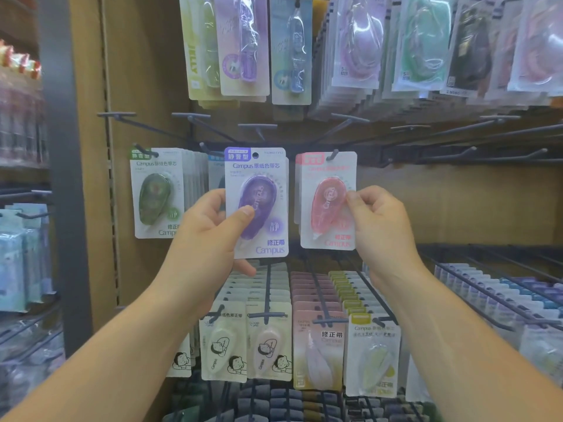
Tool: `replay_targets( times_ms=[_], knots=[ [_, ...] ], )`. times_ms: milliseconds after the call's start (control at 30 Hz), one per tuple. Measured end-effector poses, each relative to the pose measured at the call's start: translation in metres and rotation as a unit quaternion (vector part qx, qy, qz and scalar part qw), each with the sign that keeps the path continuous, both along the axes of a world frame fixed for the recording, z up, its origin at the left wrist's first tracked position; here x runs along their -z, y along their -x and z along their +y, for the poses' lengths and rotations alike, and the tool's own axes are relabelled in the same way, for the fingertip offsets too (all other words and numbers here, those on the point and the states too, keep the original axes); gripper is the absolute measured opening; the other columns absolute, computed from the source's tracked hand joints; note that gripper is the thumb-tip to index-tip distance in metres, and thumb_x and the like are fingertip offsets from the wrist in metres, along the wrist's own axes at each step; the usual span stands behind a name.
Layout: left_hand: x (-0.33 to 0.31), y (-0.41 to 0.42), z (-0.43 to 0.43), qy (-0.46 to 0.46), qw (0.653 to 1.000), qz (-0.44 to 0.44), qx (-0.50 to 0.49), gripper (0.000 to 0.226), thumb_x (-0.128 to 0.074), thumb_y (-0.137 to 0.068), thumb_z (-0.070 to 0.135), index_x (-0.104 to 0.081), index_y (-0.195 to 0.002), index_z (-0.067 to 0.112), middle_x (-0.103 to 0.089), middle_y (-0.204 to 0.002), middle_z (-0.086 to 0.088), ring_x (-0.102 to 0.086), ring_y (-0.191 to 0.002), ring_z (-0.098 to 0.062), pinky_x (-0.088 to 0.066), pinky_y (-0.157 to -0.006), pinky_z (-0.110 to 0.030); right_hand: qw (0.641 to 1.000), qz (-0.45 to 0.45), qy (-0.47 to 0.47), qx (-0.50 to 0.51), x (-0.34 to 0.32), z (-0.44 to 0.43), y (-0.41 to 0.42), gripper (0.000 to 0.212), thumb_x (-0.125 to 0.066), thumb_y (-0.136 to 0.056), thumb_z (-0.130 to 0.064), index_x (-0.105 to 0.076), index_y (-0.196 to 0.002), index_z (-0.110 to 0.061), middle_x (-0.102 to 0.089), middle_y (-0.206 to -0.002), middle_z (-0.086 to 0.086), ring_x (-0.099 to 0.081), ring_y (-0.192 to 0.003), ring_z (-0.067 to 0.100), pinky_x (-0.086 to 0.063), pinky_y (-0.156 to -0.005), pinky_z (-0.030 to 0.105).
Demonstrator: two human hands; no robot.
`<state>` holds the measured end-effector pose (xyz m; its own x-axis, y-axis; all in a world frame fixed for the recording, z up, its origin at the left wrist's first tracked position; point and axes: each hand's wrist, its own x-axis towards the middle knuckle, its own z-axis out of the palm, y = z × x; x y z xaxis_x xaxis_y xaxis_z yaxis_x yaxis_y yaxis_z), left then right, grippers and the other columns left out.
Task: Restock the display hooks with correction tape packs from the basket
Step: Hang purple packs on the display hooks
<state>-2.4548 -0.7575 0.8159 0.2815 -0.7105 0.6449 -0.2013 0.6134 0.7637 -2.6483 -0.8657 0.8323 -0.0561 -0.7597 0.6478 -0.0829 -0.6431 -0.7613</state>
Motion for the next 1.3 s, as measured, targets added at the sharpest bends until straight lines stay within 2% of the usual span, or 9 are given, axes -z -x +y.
replay_targets(
  times_ms=[133, 300, 467, 600, 667, 867, 1000, 1167, 1300],
  knots=[
    [0.0, 0.0, 0.001, -0.005, 1.0, -0.001, -0.007, 0.015, -0.059, -0.106, 0.018, -0.07, -0.113, 0.026, -0.077, -0.105, -0.01, -0.075, -0.082, -0.02, -0.059, -0.051, -0.036, 0.999, 0.036, -0.003, 0.025, -0.002, -0.008, -0.002, 0.025, -0.049, -0.107, -0.038, -0.064, -0.094, -0.022, -0.072, -0.097, -0.001, -0.072, -0.092, 0.016, -0.064, -0.08, 0.044],
    [0.003, 0.0, 0.001, -0.022, 1.0, -0.003, 0.003, 0.015, -0.06, -0.106, 0.02, -0.07, -0.113, 0.029, -0.076, -0.108, -0.011, -0.076, -0.087, -0.023, -0.058, -0.053, -0.036, 0.999, 0.04, -0.021, 0.012, -0.004, -0.01, 0.001, 0.027, -0.049, -0.107, -0.037, -0.065, -0.096, -0.018, -0.074, -0.098, -0.001, -0.073, -0.089, 0.014, -0.063, -0.072, 0.035],
    [-0.002, 0.003, 0.001, -0.019, 1.0, 0.004, -0.004, 0.013, -0.06, -0.106, 0.018, -0.068, -0.112, 0.027, -0.075, -0.108, -0.013, -0.076, -0.081, -0.02, -0.057, -0.049, -0.034, 0.999, 0.036, -0.034, 0.005, -0.005, -0.01, -0.001, 0.027, -0.049, -0.107, -0.038, -0.065, -0.097, -0.02, -0.074, -0.097, -0.003, -0.074, -0.087, 0.012, -0.064, -0.07, 0.034],
    [-0.007, 0.003, -0.003, -0.021, 1.0, 0.003, -0.01, 0.012, -0.058, -0.107, 0.018, -0.066, -0.112, 0.025, -0.077, -0.105, -0.008, -0.078, -0.078, -0.018, -0.058, -0.048, -0.034, 0.999, 0.037, -0.035, 0.009, -0.006, -0.009, 0.0, 0.026, -0.049, -0.107, -0.038, -0.066, -0.098, -0.02, -0.074, -0.096, -0.004, -0.073, -0.086, 0.01, -0.061, -0.066, 0.028],
    [-0.005, 0.002, -0.007, -0.032, 0.999, -0.002, -0.018, 0.012, -0.059, -0.107, 0.02, -0.067, -0.112, 0.027, -0.078, -0.104, -0.006, -0.078, -0.08, -0.019, -0.058, -0.049, -0.033, 0.999, 0.038, -0.038, 0.006, -0.006, -0.009, 0.0, 0.026, -0.05, -0.107, -0.038, -0.066, -0.097, -0.02, -0.074, -0.096, -0.004, -0.073, -0.086, 0.01, -0.063, -0.068, 0.03],
    [-0.003, -0.005, -0.025, -0.067, 0.997, 0.008, -0.044, 0.009, -0.059, -0.108, 0.024, -0.067, -0.11, 0.025, -0.077, -0.108, -0.004, -0.078, -0.093, -0.022, -0.066, -0.067, -0.04, 0.997, 0.057, -0.037, 0.023, -0.01, -0.014, -0.001, 0.026, -0.05, -0.106, -0.038, -0.065, -0.095, -0.02, -0.074, -0.095, -0.005, -0.073, -0.084, 0.009, -0.063, -0.068, 0.028],
    [-0.005, -0.007, -0.037, -0.083, 0.994, -0.002, -0.064, 0.009, -0.06, -0.108, 0.029, -0.066, -0.108, 0.022, -0.076, -0.101, 0.001, -0.079, -0.084, -0.015, -0.067, -0.075, -0.045, 0.996, 0.076, -0.04, 0.031, -0.015, -0.018, -0.001, 0.024, -0.05, -0.107, -0.036, -0.063, -0.094, -0.021, -0.072, -0.098, -0.004, -0.071, -0.088, 0.013, -0.063, -0.07, 0.031],
    [-0.002, -0.007, -0.045, -0.126, 0.99, -0.005, -0.067, 0.021, -0.058, -0.107, 0.037, -0.063, -0.11, 0.017, -0.08, -0.102, -0.006, -0.081, -0.08, -0.024, -0.065, -0.079, -0.046, 0.993, 0.105, -0.044, 0.033, -0.019, -0.02, 0.001, 0.024, -0.05, -0.107, -0.037, -0.064, -0.096, -0.02, -0.072, -0.096, -0.006, -0.071, -0.084, 0.01, -0.059, -0.056, 0.023],
    [0.001, -0.006, -0.038, -0.123, 0.987, -0.009, -0.099, 0.026, -0.061, -0.105, 0.041, -0.062, -0.107, 0.016, -0.078, -0.103, -0.008, -0.08, -0.075, -0.024, -0.066, -0.081, -0.05, 0.992, 0.109, -0.054, 0.028, -0.017, -0.014, 0.006, 0.025, -0.049, -0.107, -0.036, -0.064, -0.098, -0.018, -0.073, -0.096, -0.003, -0.072, -0.084, 0.013, -0.062, -0.062, 0.029]
  ],
)
